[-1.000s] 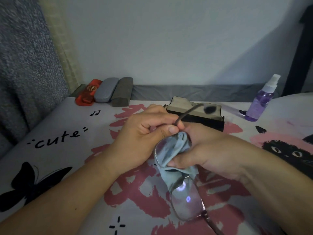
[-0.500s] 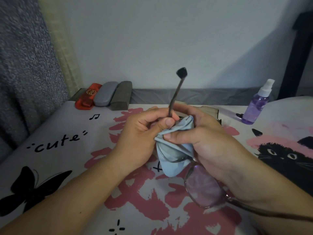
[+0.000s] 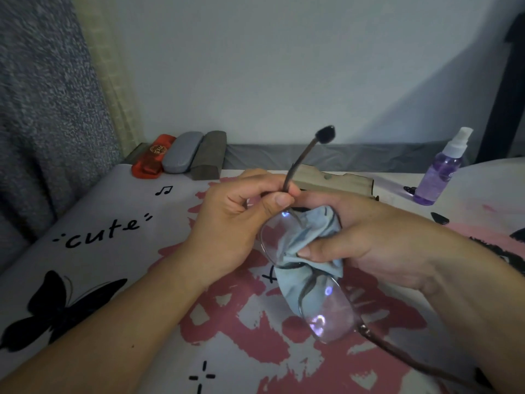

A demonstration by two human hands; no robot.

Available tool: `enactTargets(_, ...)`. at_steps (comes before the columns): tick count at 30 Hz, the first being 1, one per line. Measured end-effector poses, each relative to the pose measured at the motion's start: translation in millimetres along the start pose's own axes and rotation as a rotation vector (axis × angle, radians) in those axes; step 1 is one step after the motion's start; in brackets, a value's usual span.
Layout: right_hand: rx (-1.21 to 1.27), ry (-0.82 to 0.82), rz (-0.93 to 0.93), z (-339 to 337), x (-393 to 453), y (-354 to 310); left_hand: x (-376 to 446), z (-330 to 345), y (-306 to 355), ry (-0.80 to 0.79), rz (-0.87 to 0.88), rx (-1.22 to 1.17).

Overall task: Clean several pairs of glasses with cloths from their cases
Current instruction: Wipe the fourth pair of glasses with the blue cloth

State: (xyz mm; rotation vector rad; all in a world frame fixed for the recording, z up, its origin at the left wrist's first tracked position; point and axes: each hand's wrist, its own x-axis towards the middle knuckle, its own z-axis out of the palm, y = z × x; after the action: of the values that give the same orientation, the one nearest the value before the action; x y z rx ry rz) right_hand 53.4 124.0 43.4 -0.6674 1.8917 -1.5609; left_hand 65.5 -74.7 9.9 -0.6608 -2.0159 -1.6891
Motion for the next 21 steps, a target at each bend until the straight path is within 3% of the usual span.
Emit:
enactTargets(6,-0.111,-0.016,-0.098,14.9,5.7,-0.4,-0.3,9.9,-1.0,-0.088,0.013,0.075)
enactTargets(11,0.166,0.255,-0.140,17.0,12.9,7.2,3.8,13.1,-2.3,-0.047,-0.036,0.011)
enactTargets(15,0.290,0.359,-0.139,11.7,14.8,7.2,5.4,11.4,-3.4,0.032,-0.016,0.029)
enactTargets(17,0.191,0.472,-0.135,7.2,14.8,5.2,4.0,9.6,-4.9,0.060,0.069,0.153)
enactTargets(21,-0.329,0.775,-0.200,-11.1,7.3,-4.9,1.6,-0.1,-5.8,0.160,0.088,0.224)
